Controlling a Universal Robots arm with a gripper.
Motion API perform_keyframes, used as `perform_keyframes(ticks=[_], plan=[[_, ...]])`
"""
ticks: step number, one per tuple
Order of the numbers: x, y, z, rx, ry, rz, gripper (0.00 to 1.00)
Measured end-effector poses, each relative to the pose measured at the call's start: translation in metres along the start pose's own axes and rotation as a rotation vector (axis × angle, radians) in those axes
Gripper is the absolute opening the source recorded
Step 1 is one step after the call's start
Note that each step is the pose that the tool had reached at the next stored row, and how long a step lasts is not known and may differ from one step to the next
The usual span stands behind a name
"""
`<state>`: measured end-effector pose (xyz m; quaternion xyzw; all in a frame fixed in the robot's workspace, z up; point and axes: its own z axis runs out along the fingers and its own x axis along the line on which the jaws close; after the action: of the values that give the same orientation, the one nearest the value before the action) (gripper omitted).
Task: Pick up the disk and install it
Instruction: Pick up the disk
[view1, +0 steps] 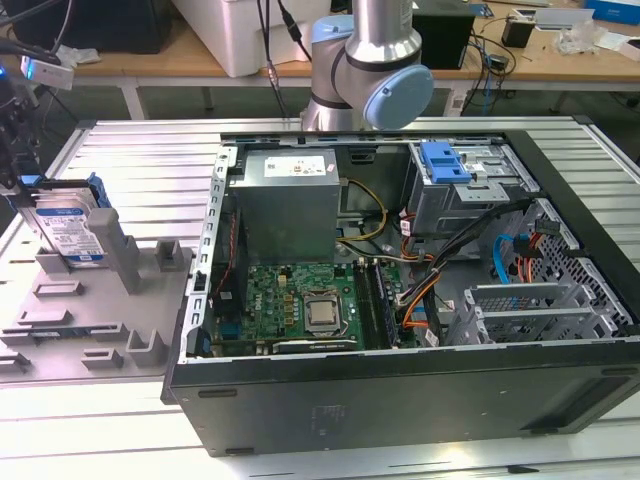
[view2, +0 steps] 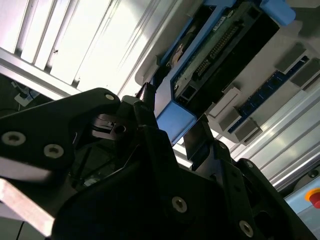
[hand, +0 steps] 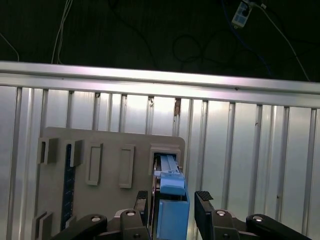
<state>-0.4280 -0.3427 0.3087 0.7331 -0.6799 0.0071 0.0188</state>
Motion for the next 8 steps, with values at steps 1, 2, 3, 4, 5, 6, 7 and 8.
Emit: perform_keyframes(ticks=[1,2,3,4,5,6,7,8], plan=[[0.0,0.0,0.0003,-0.0001,0.0,0.0,0.5],[0.0,0.0,0.0007,-0.0001,0.0,0.0,0.5],[0.0,0.0,0.001,-0.0001,0.0,0.0,0.5],[-0.0001,0.0,0.0013,-0.0001,0.0,0.0,0.5],[-0.0001,0.0,0.0017,-0.0002,0.0,0.0,0.5],[-0.0001,0.0,0.0019,-0.0001,0.0,0.0,0.5],[-0.0001,0.0,0.0022,-0.0002,0.0001,0.0,0.5],[-0.0001,0.0,0.0026,-0.0002,0.0001,0.0,0.5]])
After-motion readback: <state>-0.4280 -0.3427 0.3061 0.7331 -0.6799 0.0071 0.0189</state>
